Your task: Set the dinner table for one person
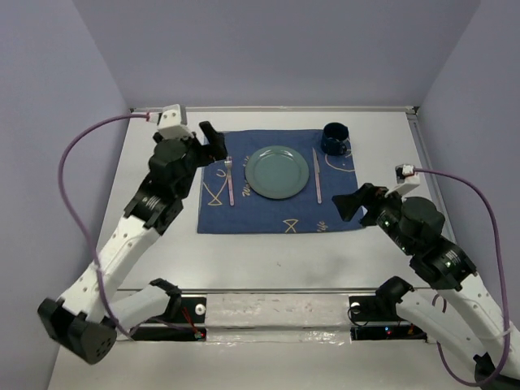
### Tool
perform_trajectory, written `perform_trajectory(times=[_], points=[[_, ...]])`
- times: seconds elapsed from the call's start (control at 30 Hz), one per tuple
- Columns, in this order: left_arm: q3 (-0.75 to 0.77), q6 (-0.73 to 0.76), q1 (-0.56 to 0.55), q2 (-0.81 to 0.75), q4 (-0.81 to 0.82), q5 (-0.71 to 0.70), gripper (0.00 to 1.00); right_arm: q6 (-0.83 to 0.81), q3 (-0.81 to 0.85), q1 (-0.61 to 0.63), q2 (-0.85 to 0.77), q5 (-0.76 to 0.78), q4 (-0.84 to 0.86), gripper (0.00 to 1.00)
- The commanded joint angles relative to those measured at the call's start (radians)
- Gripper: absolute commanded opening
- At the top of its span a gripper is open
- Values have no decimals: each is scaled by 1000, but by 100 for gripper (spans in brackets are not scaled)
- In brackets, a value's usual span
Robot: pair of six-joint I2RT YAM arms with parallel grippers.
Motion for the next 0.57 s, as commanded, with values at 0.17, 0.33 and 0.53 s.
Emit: perform_trajectory(times=[0.17,0.33,0.53], points=[[-83,38,-6,-371,51,142,99,-110,260,8,-132,158,-50,100],[-94,60,-6,-474,28,185,99,-123,283,8,-232,244,-50,100],[-129,55,-6,-524,71,215,99,-123,247,8,-238,288,-32,100]])
